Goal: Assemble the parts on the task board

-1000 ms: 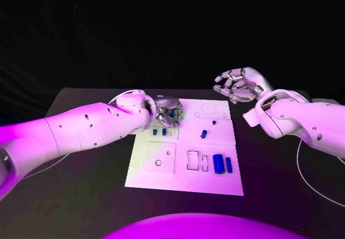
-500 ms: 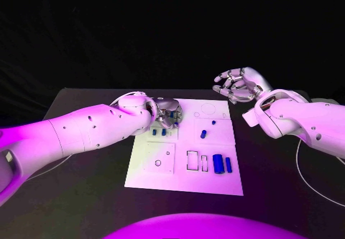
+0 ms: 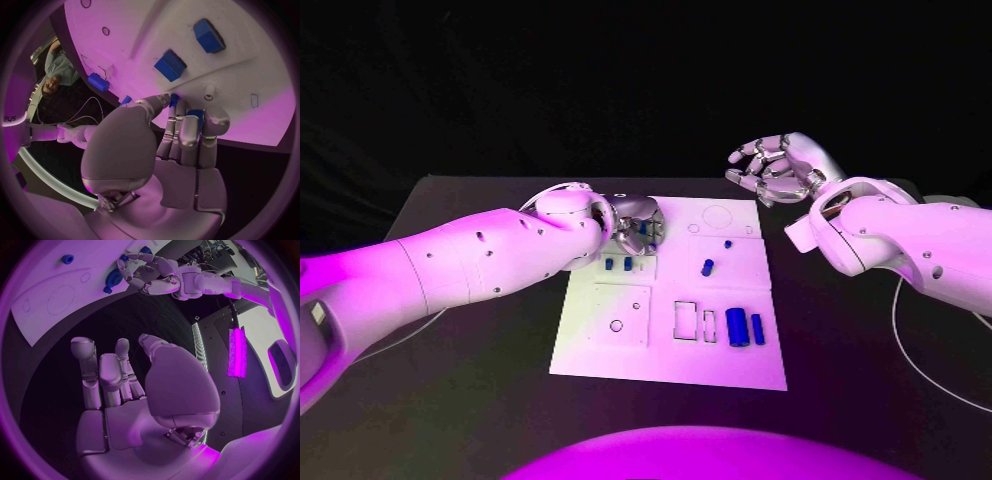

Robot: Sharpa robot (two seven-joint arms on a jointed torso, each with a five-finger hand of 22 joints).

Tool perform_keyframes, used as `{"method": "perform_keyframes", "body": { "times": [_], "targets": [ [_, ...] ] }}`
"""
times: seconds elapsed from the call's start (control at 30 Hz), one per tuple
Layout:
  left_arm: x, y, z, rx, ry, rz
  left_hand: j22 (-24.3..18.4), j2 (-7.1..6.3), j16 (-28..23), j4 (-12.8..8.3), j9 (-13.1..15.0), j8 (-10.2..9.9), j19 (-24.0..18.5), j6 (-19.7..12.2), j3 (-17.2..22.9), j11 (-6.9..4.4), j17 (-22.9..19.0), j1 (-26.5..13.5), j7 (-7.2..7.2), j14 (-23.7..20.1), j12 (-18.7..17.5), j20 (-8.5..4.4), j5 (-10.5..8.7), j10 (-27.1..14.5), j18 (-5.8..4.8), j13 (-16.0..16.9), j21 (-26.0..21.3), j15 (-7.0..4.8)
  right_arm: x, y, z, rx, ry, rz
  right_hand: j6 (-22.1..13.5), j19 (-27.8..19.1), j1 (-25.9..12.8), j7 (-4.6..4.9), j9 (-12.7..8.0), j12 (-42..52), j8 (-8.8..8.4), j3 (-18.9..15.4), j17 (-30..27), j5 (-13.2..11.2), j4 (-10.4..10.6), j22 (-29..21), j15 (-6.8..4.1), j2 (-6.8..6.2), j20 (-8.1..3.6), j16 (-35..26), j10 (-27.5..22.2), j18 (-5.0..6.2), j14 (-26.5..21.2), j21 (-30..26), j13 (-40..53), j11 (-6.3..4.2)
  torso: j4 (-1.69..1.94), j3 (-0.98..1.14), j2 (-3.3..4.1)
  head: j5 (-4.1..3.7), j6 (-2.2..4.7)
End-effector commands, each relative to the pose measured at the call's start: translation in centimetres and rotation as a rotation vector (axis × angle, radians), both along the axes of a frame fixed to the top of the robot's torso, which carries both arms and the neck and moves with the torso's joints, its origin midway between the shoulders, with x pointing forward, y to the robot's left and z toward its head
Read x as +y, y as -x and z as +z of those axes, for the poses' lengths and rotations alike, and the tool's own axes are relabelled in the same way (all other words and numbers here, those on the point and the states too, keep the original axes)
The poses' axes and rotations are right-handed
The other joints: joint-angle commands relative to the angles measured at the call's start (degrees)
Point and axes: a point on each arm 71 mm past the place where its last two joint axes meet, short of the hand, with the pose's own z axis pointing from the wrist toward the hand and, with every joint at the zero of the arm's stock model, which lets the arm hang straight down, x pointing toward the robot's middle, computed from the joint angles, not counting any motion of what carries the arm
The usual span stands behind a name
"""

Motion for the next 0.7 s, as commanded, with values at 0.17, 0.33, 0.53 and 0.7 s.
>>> {"method": "perform_keyframes", "body": {
  "times": [0.17, 0.33, 0.53, 0.7],
  "targets": [
    [0.19, 0.13, -0.73, 0.021, -0.027, 0.011, 1.26, 0.62, 0.48, -1.82, -0.21, -0.77, 0.68, 1.23, 1.86, -0.08, 0.10, 2.03, 0.04, 0.63, -0.36, -0.20, -0.44, 1.51, -0.58, -0.13, 1.22, -0.10, 0.17, 0.05, -0.04, -0.001, 0.001, 0.018, 0.19, 0.20, -0.25, -0.19, 0.07, 0.41, 0.21, -0.09, 0.08, 0.41, 0.07, 0.03, 0.00, 0.64, -0.09, -0.13, 0.05, 0.50, 0.33, -0.33, -0.07, -0.03, -0.01, -0.03, -0.04, -0.05, -0.08],
    [0.11, 0.10, -0.66, 0.013, -0.020, 0.012, 1.65, 0.54, 0.58, -2.12, -0.37, -1.26, 0.79, 1.25, 2.20, 0.10, 0.10, 1.75, 0.19, 0.73, -0.93, -0.13, -0.47, 1.48, -0.67, -0.36, 1.56, -0.02, 0.18, 0.07, -0.04, -0.002, 0.000, 0.019, 0.19, 0.20, -0.25, -0.19, 0.07, 0.41, 0.21, -0.09, 0.08, 0.41, 0.07, 0.03, 0.00, 0.64, -0.09, -0.13, 0.05, 0.50, 0.33, -0.33, -0.07, -0.03, 0.03, -0.01, -0.04, -0.06, -0.19],
    [0.21, 0.08, -0.43, -0.008, 0.006, 0.012, 2.89, 0.68, 0.89, -2.51, -0.41, -1.77, 1.34, 2.56, 2.83, 0.22, 0.28, 1.08, 0.19, 1.11, -2.36, 0.19, -0.43, 3.06, -0.90, -0.91, 2.53, -0.03, 0.20, 0.08, -0.03, -0.004, 0.000, 0.019, 0.22, 0.21, -0.28, -0.19, 0.07, 0.43, 0.23, -0.10, 0.10, 0.42, 0.11, 0.04, 0.00, 0.68, -0.09, -0.12, 0.06, 0.50, 0.34, -0.33, -0.08, -0.03, 0.05, -0.02, -0.05, 0.04, -0.02],
    [0.39, 0.20, -0.19, -0.021, 0.033, 0.014, 3.63, 0.64, 1.00, -2.94, -0.37, -2.55, 1.68, 3.81, 3.11, 0.05, 0.02, 0.34, 0.16, 1.37, -4.45, 0.24, -0.47, 4.89, -1.01, -1.55, 3.14, -0.04, 0.20, 0.09, -0.03, -0.006, -0.001, 0.019, 0.26, 0.20, -0.30, -0.20, 0.08, 0.45, 0.26, -0.11, 0.14, 0.42, 0.13, 0.02, 0.00, 0.71, -0.09, -0.10, 0.07, 0.50, 0.36, -0.36, -0.09, -0.04, 0.04, -0.04, -0.05, 0.14, -0.04]
  ]
}}
